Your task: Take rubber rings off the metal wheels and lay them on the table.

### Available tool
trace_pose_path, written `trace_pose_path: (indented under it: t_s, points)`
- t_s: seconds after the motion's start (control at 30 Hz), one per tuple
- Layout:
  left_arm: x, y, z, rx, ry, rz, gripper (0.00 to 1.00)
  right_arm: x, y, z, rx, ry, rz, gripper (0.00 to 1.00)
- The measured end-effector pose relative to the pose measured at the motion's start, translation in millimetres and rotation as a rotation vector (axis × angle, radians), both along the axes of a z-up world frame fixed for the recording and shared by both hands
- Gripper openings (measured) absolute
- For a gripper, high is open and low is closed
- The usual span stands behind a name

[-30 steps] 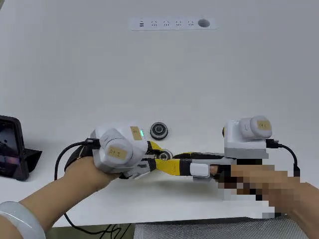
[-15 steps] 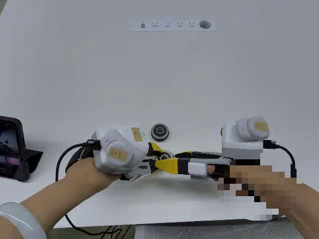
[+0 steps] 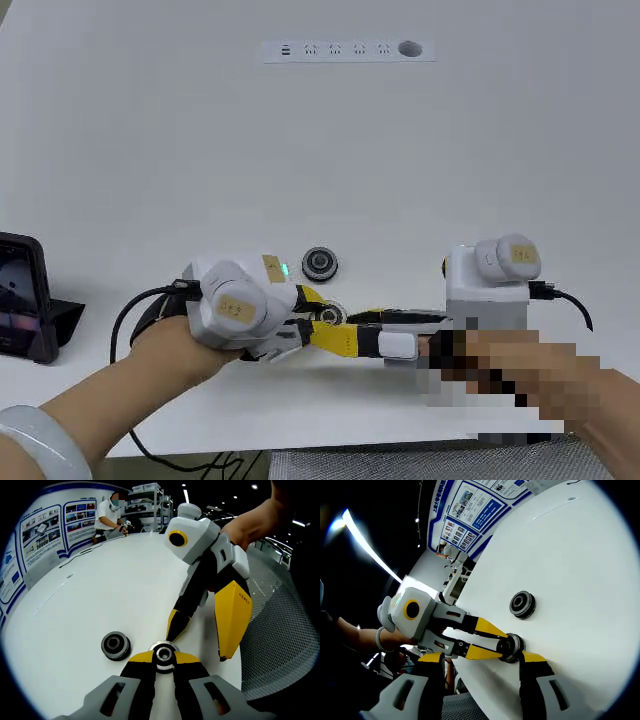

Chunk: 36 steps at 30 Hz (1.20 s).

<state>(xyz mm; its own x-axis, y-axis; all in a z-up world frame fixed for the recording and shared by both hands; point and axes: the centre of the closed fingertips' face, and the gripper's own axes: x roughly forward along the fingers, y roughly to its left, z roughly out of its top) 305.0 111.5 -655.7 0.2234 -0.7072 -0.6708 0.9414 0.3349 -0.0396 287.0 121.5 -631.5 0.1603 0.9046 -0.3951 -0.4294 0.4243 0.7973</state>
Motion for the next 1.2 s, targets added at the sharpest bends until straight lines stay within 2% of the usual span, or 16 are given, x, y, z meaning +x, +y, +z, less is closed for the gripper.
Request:
trace_pose_path:
  t_s: [0.57,0.7,0.83,0.97,1.2]
  points:
    - [0.2,0.0,0.4,-0.004,0.002,0.002,0.13,3.2,-0.5,2.4,0.001,-0.009,-0.008,0.60]
    - [0.1,0.1,0.4,-0.003,0.001,0.001,0.13,1.8,-1.3,4.3,0.013,0.000,-0.007,0.60]
    - [0.1,0.1,0.5,-0.003,0.001,0.002,0.13,2.1,-1.3,0.2,0.011,0.010,-0.010,0.58]
    - [0.1,0.1,0.6,-0.003,0.001,0.001,0.13,4.3,-3.8,-1.5,-0.002,0.014,-0.021,0.52]
    - [0.2,0.5,0.8,-0.008,0.002,0.003,0.13,10.9,-10.8,-10.0,-0.043,0.017,-0.047,0.33]
